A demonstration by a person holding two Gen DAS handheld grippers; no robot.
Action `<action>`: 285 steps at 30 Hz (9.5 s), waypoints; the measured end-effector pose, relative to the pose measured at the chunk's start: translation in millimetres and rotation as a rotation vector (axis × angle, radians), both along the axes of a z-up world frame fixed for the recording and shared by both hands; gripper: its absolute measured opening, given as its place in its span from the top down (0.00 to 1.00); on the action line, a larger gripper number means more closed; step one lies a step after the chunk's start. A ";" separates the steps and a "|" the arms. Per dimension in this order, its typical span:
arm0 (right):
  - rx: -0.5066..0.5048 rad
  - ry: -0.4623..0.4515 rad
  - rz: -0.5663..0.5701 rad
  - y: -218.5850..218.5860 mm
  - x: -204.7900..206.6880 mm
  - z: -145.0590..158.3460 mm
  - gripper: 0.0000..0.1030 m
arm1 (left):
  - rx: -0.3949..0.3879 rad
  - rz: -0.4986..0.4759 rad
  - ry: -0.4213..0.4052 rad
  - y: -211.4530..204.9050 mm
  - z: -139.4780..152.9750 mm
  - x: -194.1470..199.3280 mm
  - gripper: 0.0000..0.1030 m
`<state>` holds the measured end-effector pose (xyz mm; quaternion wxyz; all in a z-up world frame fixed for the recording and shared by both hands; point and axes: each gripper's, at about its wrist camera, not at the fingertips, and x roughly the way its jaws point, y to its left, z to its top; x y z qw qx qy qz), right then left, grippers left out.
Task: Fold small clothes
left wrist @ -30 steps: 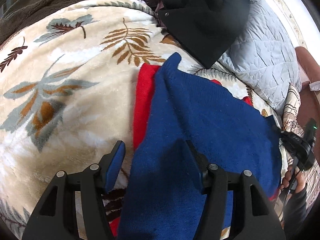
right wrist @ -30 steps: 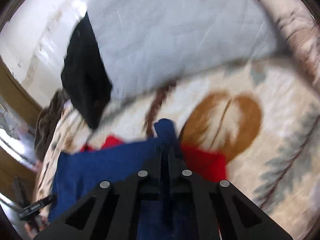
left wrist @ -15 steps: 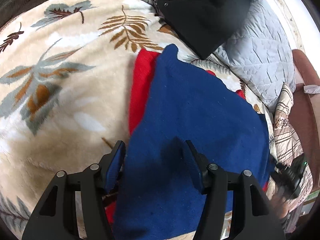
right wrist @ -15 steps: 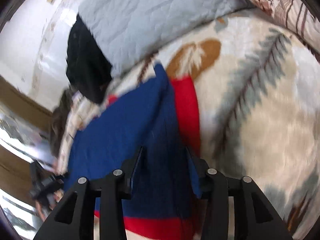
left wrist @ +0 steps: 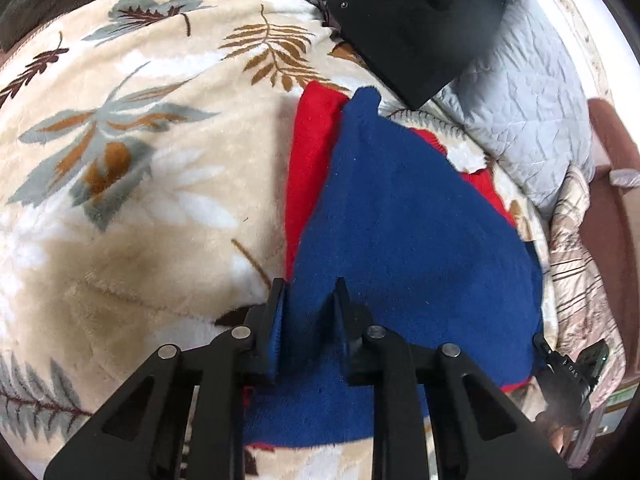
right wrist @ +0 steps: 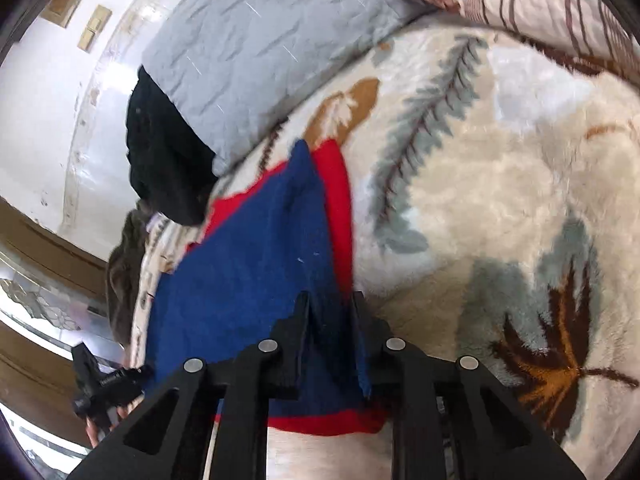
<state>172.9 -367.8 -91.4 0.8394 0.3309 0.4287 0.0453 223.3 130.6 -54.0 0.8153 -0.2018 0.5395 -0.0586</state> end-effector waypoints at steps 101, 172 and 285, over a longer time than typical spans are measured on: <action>-1.076 -0.393 0.878 425.1 -35.6 -40.5 0.38 | -0.010 0.064 -0.006 55.7 4.2 10.3 0.35; 0.059 -0.318 0.010 -25.7 1.0 40.2 0.50 | -0.080 -0.149 -0.044 -188.6 65.5 57.8 0.46; -0.149 -0.194 0.281 13.2 93.7 28.6 0.72 | -0.003 -0.162 -0.044 -198.6 6.3 63.4 0.26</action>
